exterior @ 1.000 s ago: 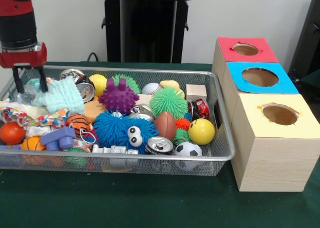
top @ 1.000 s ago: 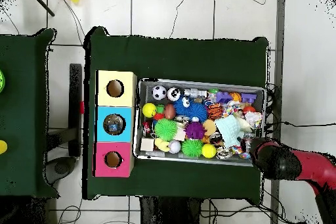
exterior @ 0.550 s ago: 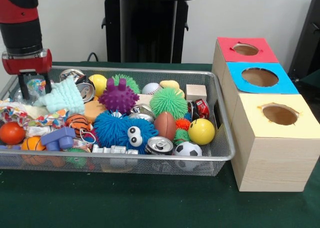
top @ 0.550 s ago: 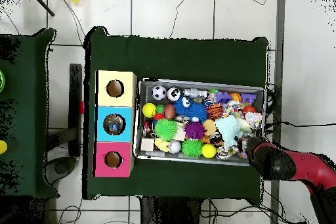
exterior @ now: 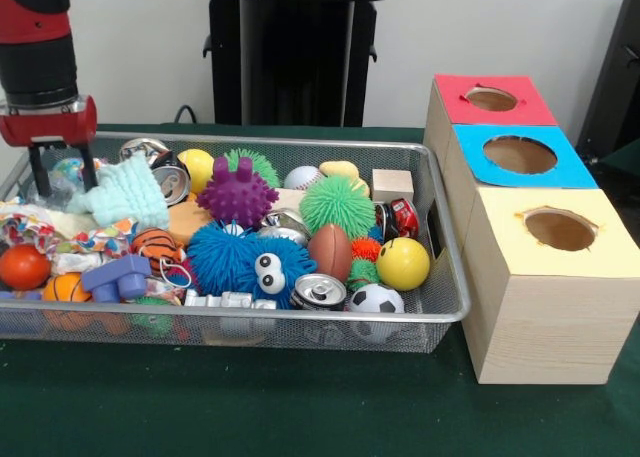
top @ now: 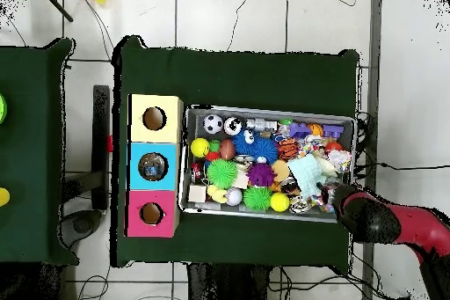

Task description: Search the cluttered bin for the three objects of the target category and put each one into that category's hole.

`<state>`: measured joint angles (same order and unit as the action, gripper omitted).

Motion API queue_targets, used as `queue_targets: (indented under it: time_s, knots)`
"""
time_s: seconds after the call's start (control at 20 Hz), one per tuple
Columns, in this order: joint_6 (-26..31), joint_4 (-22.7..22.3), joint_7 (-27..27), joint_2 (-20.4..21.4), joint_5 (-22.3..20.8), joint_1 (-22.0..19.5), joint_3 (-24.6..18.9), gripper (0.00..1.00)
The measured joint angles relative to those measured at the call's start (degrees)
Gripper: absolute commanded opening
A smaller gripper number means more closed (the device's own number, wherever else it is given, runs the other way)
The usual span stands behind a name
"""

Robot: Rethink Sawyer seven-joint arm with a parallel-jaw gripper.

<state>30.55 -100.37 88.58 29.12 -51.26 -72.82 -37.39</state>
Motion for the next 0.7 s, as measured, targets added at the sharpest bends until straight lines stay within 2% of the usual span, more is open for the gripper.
queue_targets:
  time_s: [0.35, 0.7]
  knots:
    - [0.02, -0.08, 0.00, 1.24, 0.48, -1.38, -0.22, 1.00]
    - [0.00, -0.02, 0.00, 0.80, 0.42, -1.53, -0.23, 1.00]
